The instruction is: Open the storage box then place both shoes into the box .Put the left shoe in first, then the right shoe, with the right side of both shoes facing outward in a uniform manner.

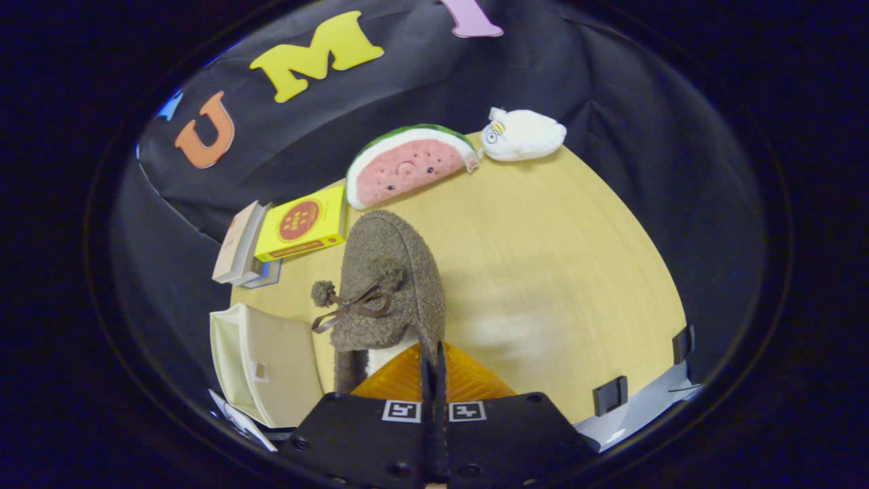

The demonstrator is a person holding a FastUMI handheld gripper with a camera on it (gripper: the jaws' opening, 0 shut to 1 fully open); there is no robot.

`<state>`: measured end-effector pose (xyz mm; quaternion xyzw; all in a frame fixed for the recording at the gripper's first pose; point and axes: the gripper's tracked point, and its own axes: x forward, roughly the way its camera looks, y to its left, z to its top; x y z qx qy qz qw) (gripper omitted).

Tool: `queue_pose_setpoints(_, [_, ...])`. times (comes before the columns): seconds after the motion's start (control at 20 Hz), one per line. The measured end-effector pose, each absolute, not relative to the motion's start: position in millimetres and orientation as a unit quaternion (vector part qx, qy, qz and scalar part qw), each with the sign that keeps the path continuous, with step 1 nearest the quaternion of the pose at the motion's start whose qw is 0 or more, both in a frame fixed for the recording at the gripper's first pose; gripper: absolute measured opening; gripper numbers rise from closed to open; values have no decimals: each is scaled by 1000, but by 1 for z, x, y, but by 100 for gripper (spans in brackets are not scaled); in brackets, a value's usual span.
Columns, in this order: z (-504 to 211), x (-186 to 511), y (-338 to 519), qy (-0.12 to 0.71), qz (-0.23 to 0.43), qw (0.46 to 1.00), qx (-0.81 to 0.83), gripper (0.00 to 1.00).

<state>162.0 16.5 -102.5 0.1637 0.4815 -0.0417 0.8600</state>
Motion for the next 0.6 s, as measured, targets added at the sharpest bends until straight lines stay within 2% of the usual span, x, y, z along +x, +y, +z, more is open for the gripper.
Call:
queue_pose_setpoints(0.4, [-45, 141, 165, 459, 39, 879, 123, 0])
queue_pose_setpoints(0.6, [-52, 138, 240, 460, 54, 880, 105, 0])
